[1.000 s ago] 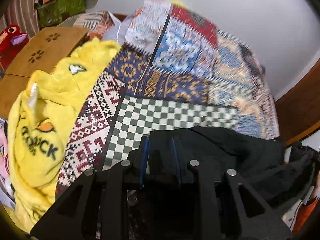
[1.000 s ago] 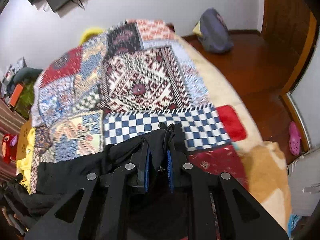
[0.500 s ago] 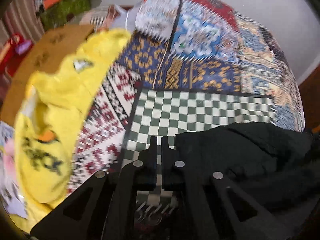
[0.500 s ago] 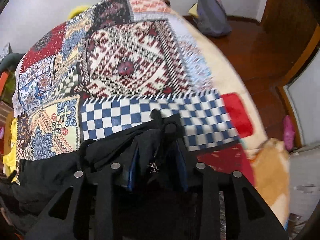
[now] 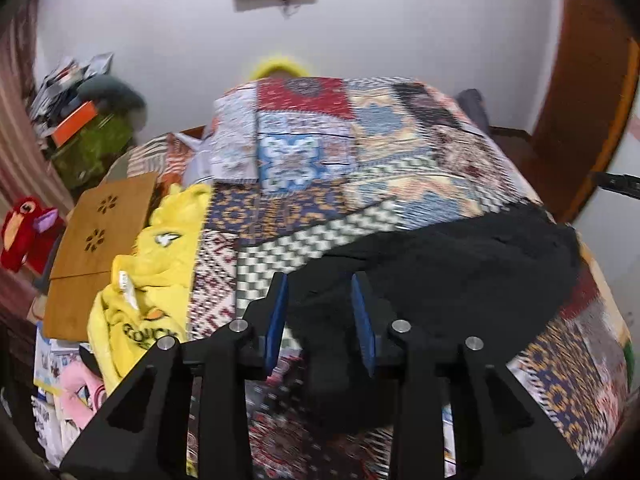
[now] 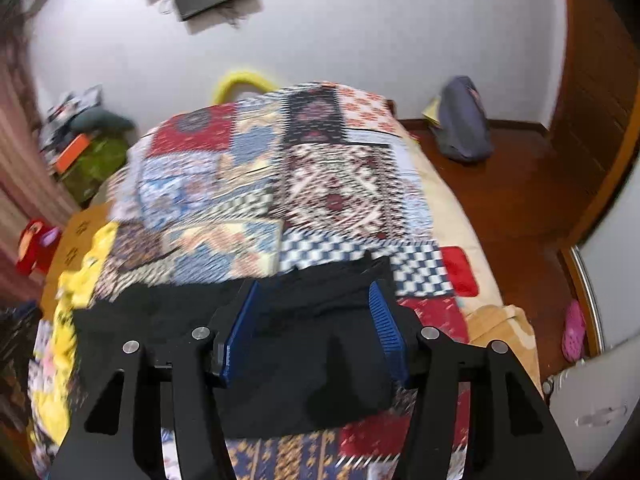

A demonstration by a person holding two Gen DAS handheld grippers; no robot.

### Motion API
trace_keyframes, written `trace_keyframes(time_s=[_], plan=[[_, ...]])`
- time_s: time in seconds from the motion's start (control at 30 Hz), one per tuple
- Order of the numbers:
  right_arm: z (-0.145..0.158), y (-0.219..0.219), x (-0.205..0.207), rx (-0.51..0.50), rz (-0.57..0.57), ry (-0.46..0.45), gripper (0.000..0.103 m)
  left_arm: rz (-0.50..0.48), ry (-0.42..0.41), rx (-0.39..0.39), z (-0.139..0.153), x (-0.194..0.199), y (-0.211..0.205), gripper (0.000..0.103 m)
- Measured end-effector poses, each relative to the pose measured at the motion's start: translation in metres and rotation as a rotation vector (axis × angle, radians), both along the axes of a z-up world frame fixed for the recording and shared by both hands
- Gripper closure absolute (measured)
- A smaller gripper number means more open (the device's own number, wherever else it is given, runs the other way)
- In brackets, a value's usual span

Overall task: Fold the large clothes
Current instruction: 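Release the jacket with both grippers and lift away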

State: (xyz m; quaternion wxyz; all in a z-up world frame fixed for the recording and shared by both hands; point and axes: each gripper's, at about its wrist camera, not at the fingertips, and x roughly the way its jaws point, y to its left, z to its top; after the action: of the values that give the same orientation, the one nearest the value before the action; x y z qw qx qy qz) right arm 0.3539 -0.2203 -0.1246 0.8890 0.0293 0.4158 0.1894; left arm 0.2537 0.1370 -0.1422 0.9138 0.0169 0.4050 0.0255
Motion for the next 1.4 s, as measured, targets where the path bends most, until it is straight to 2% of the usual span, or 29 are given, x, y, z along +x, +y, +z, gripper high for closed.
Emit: trace_keyframes(time_s=[0.17, 0.43, 0.63, 0.67, 0.9, 1.0, 1.07, 1.2, 1.4], plan=[[-0.011, 0.03, -0.03, -0.026, 0.089, -0.022, 0.05, -0.075, 0.023, -0.025, -0.009, -0.01, -0.037, 0.07], [-0.05, 0.079, -0.05, -0.063, 0.196, 0.01, 0.05, -0.129, 0.093, -0.054, -0.048, 0.003, -0.076, 0.07], [-0.093, 0.111, -0.034, -0.13, 0.233, 0.072, 0.05, -0.081, 0.086, -0.096, -0.065, 0.033, -0.072, 0.067], [-0.099, 0.113, -0.029, -0.126, 0.228, 0.077, 0.047, -0.072, 0.093, -0.105, -0.069, 0.04, -0.069, 0.067], [-0.116, 0.125, -0.007, -0.118, 0.227, 0.1, 0.038, -0.041, 0.128, -0.082, -0.102, 0.075, -0.066, 0.062], [-0.123, 0.131, -0.01, -0.151, 0.233, 0.071, 0.037, -0.012, 0.14, -0.124, -0.114, 0.084, -0.059, 0.06], [-0.123, 0.131, -0.014, -0.157, 0.232, 0.048, 0.037, -0.009, 0.138, -0.149, -0.116, 0.085, -0.056, 0.059], [-0.12, 0.128, -0.013, -0.148, 0.222, 0.052, 0.037, -0.026, 0.129, -0.121, -0.11, 0.08, -0.059, 0.059], [-0.107, 0.127, -0.02, -0.166, 0.215, 0.059, 0.038, 0.002, 0.084, -0.127, -0.083, 0.053, -0.054, 0.059]])
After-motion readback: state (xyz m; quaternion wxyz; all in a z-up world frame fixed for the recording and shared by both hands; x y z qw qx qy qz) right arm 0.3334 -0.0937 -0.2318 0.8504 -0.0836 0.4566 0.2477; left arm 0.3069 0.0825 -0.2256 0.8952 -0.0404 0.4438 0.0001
